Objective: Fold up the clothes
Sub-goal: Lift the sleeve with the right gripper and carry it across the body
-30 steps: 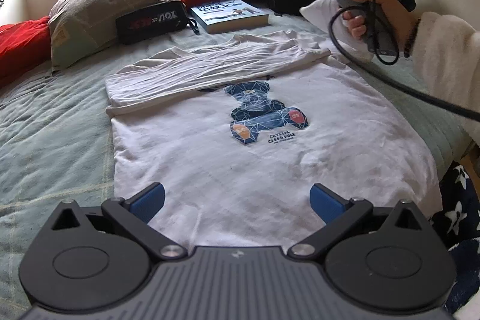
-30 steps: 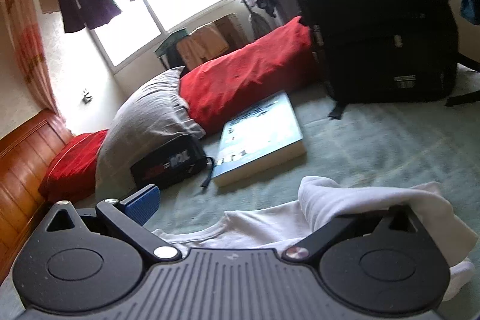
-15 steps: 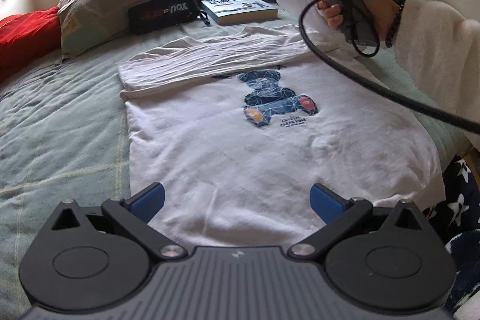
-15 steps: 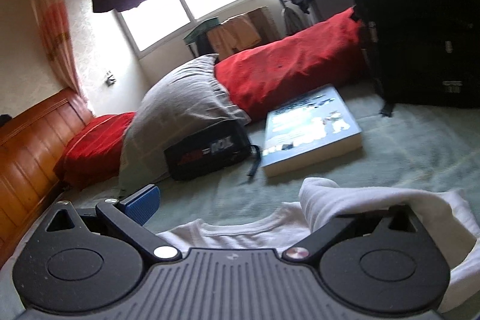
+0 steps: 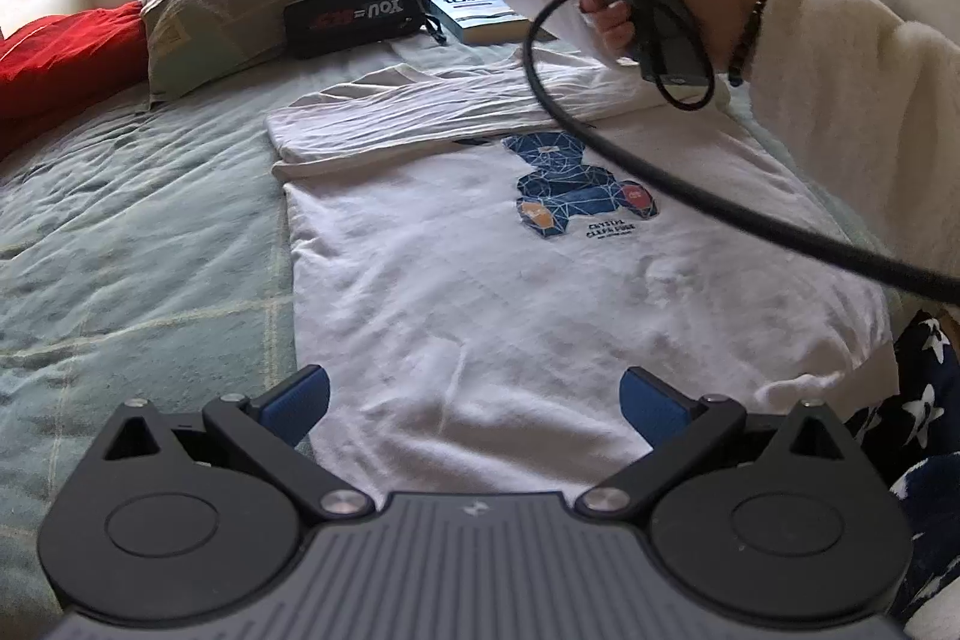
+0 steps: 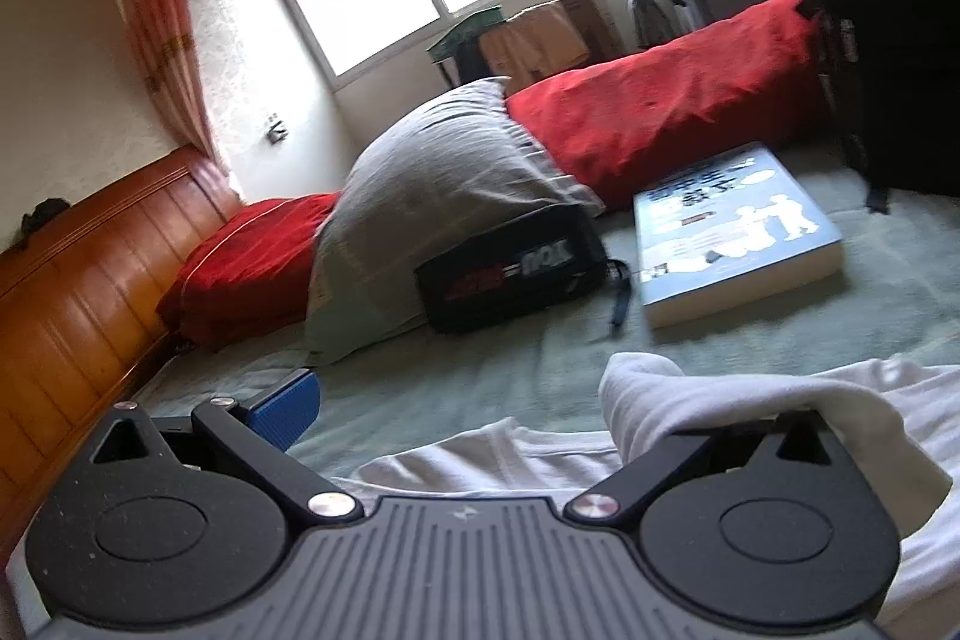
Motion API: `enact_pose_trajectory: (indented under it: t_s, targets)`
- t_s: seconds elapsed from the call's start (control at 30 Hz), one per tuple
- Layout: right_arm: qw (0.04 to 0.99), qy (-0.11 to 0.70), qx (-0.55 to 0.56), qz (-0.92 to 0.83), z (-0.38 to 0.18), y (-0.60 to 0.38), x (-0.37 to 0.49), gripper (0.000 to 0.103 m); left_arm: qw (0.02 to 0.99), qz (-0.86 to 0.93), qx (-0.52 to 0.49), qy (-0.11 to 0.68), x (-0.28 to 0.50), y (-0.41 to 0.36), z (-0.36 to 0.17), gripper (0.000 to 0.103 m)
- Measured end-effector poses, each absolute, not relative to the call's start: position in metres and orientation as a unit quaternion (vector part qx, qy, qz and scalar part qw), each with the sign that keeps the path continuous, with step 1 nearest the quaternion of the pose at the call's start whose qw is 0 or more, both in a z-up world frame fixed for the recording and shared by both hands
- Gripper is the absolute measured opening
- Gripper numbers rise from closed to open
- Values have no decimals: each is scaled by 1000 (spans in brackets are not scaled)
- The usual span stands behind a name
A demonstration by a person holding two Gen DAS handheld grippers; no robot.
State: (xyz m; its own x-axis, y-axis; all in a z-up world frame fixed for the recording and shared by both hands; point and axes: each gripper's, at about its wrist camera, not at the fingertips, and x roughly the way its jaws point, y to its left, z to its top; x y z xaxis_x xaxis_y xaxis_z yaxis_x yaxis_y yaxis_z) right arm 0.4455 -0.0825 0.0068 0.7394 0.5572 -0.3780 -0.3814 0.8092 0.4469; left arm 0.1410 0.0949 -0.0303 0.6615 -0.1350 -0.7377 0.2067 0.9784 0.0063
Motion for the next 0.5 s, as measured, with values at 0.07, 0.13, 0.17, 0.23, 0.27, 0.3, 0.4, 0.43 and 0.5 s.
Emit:
enact_pose_trajectory:
  t_s: [0.07, 0.13, 0.17, 0.23, 0.27, 0.3, 0.4, 0.43, 0.5]
  targets:
    - [915, 255, 171, 263, 8, -73, 446, 103, 911, -93, 43, 400, 139, 96, -30, 102]
    - [912, 257, 169, 270, 8, -65, 445, 103, 911, -91, 42, 401, 138, 97, -30, 102]
    - [911, 258, 168, 274, 9, -61, 445, 103, 910, -91, 41, 401, 138, 98, -30, 102]
    - [909, 262, 163, 280, 7, -53, 445, 103, 910, -90, 40, 402, 137, 99, -31, 102]
    - [908, 265, 159, 284, 6, -50, 445, 103, 910, -89, 39, 402, 137, 99, -31, 102]
    - [907, 268, 155, 286, 4, -46, 444, 103, 910, -89, 39, 402, 136, 99, -31, 102]
    - [904, 282, 148, 287, -9, -41, 444, 103, 910, -88, 37, 403, 137, 100, -31, 102]
    - [901, 288, 149, 287, -14, -41, 445, 103, 910, -88, 36, 404, 137, 100, -32, 102]
    - [895, 305, 156, 287, -26, -41, 448, 103, 910, -88, 35, 404, 136, 100, -32, 102]
